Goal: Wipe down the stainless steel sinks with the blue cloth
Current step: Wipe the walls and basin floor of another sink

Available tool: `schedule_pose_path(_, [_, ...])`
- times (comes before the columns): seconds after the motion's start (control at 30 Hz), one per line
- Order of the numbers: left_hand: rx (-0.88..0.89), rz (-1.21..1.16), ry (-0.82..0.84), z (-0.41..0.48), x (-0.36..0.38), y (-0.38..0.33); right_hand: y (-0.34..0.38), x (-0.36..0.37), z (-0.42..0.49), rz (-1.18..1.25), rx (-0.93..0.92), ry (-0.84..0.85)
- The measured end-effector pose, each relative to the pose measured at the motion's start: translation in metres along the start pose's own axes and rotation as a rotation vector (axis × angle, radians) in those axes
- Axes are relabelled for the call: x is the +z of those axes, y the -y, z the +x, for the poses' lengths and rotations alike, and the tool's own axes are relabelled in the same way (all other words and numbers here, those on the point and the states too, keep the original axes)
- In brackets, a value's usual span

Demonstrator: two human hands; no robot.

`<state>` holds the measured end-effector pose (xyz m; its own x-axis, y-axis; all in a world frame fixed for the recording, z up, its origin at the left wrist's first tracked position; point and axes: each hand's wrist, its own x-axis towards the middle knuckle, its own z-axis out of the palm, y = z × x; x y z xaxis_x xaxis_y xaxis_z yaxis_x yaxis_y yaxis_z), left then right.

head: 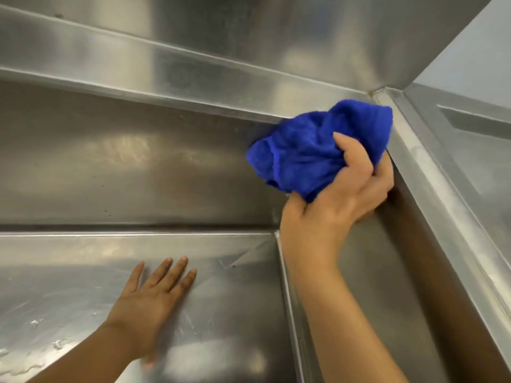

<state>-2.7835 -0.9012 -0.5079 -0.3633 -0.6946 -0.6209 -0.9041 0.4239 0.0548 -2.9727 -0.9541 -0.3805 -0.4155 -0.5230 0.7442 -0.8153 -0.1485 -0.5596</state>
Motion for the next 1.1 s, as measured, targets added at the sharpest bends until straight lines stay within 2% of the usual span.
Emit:
schedule_pose_path(0.07, [0.015,0.003,-0.016,0.0,0.003,0.003,-0.016,0.02,-0.005,-0.099,-0.005,-0.002])
schedule_pose_path(0.1, [0.051,-0.011,-0.096,0.001,0.005,0.004,-0.03,0.029,-0.017,-0.155,-0.007,0.038])
schedule_pose_path(0.2, [0.028,-0.045,-0.107,0.003,0.002,0.009,-0.072,0.04,-0.071,-0.423,-0.001,0.278])
schedule_pose_path(0.27, [0.041,0.003,-0.111,0.006,0.01,0.005,-0.083,0.038,-0.095,-0.445,0.047,0.44])
schedule_pose_path(0.33, [0.001,0.007,0.037,0.007,0.009,0.005,-0.077,0.033,-0.094,-0.366,0.119,0.489])
schedule_pose_path(0.5, [0.007,0.019,0.059,0.003,0.005,0.005,-0.031,0.028,-0.047,0.017,0.164,0.214])
schedule_pose_path(0.57, [-0.008,0.048,0.059,0.002,0.003,0.004,-0.029,0.03,-0.043,-0.002,0.148,0.157])
schedule_pose_path(0.67, [-0.021,0.054,0.041,0.003,0.006,0.006,-0.043,0.039,-0.064,-0.188,0.277,0.454])
schedule_pose_path(0.73, [-0.04,0.042,0.047,0.005,0.009,0.006,-0.054,0.05,-0.087,-0.271,0.317,0.434])
schedule_pose_path(0.8, [-0.062,0.063,0.074,0.004,0.009,0.005,-0.061,0.056,-0.101,-0.35,0.376,0.484])
schedule_pose_path(0.87, [-0.057,0.058,0.071,0.003,0.007,0.003,-0.058,0.056,-0.103,-0.34,0.556,0.596])
schedule_pose_path(0.93, [-0.038,0.042,0.048,0.002,0.007,0.004,-0.055,0.051,-0.1,-0.272,0.58,0.525])
schedule_pose_path(1.03, [-0.022,0.034,0.065,0.001,0.002,0.002,-0.036,0.04,-0.08,-0.004,0.459,0.324])
schedule_pose_path(1.1, [-0.017,0.05,0.075,0.001,0.001,0.002,-0.028,0.036,-0.064,0.12,0.363,0.252])
